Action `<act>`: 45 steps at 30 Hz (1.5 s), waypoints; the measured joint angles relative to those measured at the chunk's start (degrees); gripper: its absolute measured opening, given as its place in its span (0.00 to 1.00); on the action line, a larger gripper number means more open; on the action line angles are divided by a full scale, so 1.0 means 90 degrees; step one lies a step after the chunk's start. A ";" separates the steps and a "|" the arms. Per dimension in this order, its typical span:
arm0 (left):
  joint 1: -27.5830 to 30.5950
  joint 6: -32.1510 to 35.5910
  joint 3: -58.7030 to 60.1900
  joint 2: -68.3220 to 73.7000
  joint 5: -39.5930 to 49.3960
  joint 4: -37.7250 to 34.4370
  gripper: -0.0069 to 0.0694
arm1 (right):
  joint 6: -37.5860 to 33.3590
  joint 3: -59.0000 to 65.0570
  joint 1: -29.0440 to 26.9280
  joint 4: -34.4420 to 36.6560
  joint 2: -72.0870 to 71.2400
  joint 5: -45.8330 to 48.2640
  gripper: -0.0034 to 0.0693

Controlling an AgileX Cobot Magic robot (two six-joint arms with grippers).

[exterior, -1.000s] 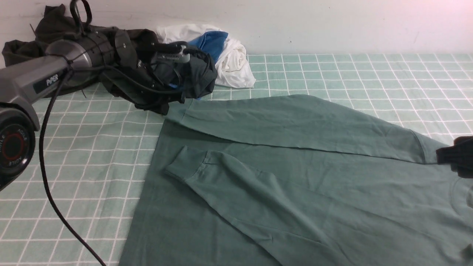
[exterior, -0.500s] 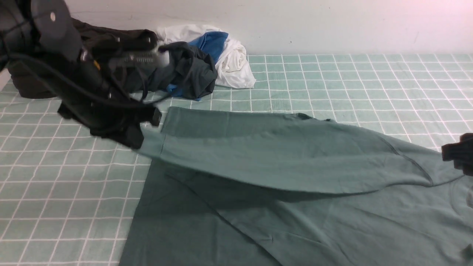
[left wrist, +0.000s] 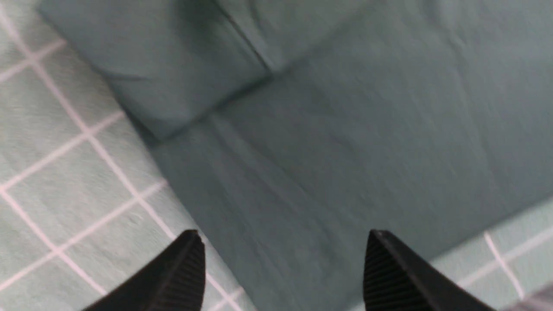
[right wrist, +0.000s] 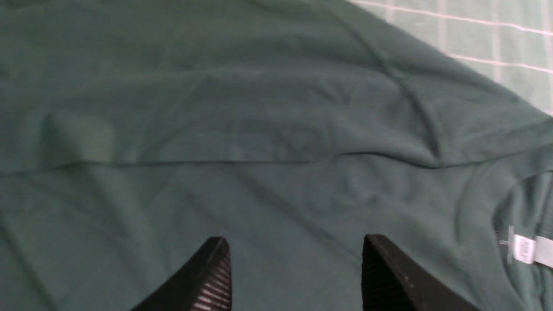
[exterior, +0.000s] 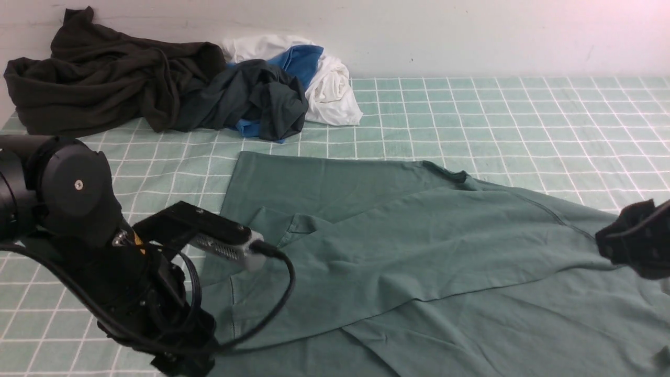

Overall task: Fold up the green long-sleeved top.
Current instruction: Use the left arm to drag and drop the cuff onto the cuff closest to the left arm, then use both arms simultaneously to clamp the lower edge of the clothing fabric

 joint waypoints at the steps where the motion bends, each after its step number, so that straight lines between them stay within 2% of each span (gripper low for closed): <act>1: -0.0172 0.0168 0.0000 -0.0069 0.0194 0.0072 0.70 | -0.0139 -0.0016 0.0223 0.0123 -0.0111 0.0240 0.58; 4: -0.0863 0.0545 0.0317 -0.0137 0.0456 0.0353 0.71 | -0.0528 -0.0023 0.0792 0.0530 -0.0503 0.1033 0.58; 7: -0.1267 0.0945 0.0786 -0.0124 0.0132 0.0517 0.71 | -0.0615 -0.0023 0.1070 0.0684 -0.0688 0.1439 0.58; 15: -0.1920 0.2279 0.1948 0.0121 -0.1248 0.0604 0.71 | -0.0647 -0.0023 0.1143 0.0693 -0.0814 0.1521 0.58; 19: -0.1991 0.2447 0.2175 0.0129 -0.2004 0.0852 0.70 | -0.0647 -0.0023 0.1143 0.0674 -0.0814 0.1527 0.58; 22: -0.1992 0.2336 0.2222 0.0142 -0.2335 0.1053 0.64 | -0.0682 -0.0023 0.1143 0.0666 -0.0814 0.1527 0.58; 28: -0.1998 0.2198 0.2229 0.0244 -0.2222 0.1034 0.38 | -0.0784 -0.0023 0.1143 0.0660 -0.0814 0.1528 0.58; 29: -0.1998 0.2184 0.2229 0.0244 -0.2196 0.1035 0.37 | -0.0784 -0.0023 0.1143 0.0660 -0.0814 0.1528 0.58; 34: -0.1998 0.1986 0.2223 0.0230 -0.2016 0.0938 0.12 | -0.0784 -0.0023 0.1143 0.0626 -0.0814 0.1533 0.58; 36: -0.1998 0.1928 0.2216 0.0213 -0.1988 0.0896 0.11 | -0.0784 -0.0023 0.1143 0.0591 -0.0814 0.1533 0.58; 40: -0.1942 0.1689 0.1866 -0.0017 -0.1302 0.0933 0.09 | -0.1072 -0.0023 0.1143 0.0442 -0.0814 0.1638 0.58; 43: -0.1708 0.1502 0.1645 -0.0266 -0.0783 0.0946 0.09 | -0.1518 -0.0023 0.1143 0.0442 -0.0764 0.1657 0.58; 45: -0.1428 0.1436 0.1609 -0.0494 -0.0440 0.0946 0.09 | -0.2180 0.0006 0.1143 0.0529 -0.0647 0.1662 0.58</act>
